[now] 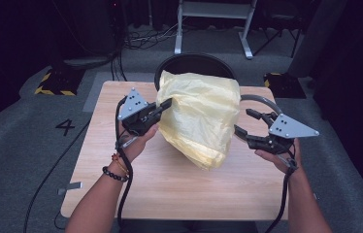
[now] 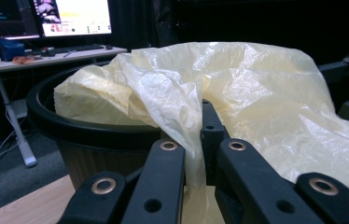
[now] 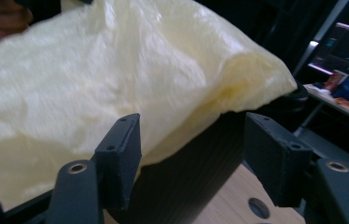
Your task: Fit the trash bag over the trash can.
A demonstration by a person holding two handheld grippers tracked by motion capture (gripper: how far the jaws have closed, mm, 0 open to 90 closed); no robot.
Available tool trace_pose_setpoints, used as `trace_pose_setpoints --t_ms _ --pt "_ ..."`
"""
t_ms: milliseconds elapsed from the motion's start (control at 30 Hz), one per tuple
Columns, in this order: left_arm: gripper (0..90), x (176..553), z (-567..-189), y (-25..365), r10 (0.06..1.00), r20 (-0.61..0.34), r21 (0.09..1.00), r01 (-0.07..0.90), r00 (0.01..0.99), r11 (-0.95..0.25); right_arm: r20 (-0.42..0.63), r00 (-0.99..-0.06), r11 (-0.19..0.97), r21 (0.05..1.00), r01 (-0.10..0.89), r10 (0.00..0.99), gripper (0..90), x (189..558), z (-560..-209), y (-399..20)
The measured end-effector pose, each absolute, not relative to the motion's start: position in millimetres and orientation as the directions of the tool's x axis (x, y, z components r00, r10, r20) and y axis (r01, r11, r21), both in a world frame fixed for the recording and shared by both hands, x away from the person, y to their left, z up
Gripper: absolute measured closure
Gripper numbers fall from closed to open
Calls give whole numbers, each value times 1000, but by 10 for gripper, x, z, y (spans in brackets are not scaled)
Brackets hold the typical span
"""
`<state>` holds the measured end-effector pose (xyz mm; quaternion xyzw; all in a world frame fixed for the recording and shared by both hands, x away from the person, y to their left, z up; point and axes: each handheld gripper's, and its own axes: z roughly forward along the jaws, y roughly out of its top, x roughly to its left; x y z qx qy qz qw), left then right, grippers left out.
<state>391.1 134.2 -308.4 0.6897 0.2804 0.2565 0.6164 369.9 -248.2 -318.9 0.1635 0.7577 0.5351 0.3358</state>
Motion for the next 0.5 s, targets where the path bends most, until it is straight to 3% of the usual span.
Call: trace_pose_setpoints --t_ms 167,367,433,500 --pt "899 3952 -3080 1348 714 -10 994 88 700 -72 -409 -724 434 885 -168 555 373 3649 -3313 -2359" --pt "899 3974 -3110 1336 706 6 990 93 708 -103 -368 -762 381 908 -172 532 347 3672 -3365 -2212" --pt "898 3977 -3121 1328 702 18 989 92 712 -118 -366 -754 367 913 -178 545 366 3677 -3367 -2154" --pt "898 3977 -3124 1317 701 39 986 88 712 -144 -356 -762 349 919 -181 542 452 3696 -3356 -2112"
